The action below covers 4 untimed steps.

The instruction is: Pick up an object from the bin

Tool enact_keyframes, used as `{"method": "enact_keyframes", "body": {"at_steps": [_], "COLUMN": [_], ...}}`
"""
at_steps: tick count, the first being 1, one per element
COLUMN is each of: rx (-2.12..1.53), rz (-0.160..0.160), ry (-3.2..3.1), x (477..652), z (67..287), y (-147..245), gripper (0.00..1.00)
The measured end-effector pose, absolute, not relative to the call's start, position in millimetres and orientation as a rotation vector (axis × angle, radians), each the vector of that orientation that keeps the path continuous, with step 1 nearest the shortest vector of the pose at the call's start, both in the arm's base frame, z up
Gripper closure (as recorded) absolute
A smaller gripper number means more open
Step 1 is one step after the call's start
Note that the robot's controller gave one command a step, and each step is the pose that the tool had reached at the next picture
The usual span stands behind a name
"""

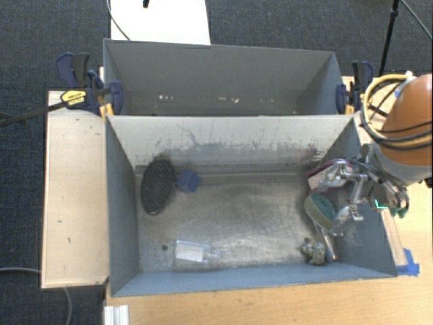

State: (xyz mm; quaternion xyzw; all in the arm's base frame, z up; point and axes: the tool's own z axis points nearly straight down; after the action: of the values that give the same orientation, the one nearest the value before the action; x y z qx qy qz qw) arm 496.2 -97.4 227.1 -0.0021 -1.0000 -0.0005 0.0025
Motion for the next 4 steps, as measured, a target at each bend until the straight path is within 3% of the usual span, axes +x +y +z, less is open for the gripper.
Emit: {"method": "enact_keyframes", "body": {"at_steps": [1, 2, 3, 4], "rx": [-0.078, -0.017, -0.011, -0.119], "rz": [-0.001, -0.003, 0.004, -0.005], "ry": [-3.144, -3.174, -3.182, -3.133], "x": [502.0, 502.6, 503.7, 583.3], "z": [108, 96, 94, 72], "y": [-127, -135, -137, -114], "gripper": [0.00, 0.00, 1.00, 1.00]}}
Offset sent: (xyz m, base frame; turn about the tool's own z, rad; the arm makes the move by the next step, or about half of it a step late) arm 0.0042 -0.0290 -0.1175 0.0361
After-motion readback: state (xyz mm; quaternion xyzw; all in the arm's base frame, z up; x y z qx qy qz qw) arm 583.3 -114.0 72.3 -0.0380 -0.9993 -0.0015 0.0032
